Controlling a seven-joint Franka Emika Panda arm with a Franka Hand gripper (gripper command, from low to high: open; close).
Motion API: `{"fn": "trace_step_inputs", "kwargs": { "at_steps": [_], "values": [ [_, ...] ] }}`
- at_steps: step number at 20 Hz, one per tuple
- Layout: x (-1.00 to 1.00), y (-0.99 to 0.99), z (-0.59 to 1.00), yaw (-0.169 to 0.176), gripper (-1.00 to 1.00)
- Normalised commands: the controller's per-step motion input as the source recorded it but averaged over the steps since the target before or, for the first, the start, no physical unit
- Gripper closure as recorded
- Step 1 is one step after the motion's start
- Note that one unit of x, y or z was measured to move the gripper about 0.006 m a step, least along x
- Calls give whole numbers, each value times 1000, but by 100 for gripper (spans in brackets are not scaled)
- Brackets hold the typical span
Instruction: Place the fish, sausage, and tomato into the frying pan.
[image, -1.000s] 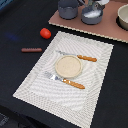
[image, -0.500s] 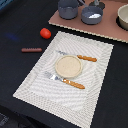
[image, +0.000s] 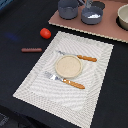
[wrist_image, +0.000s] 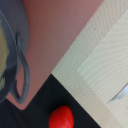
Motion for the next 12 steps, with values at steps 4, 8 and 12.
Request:
{"fn": "trace_step_inputs", "kwargs": {
  "at_steps": [4,8,12],
  "values": [
    [-649,-585,-32,-13,-100],
    [-673,-549,0,-23,-100],
    [-651,-576,-9,-23,-100]
  ]
}}
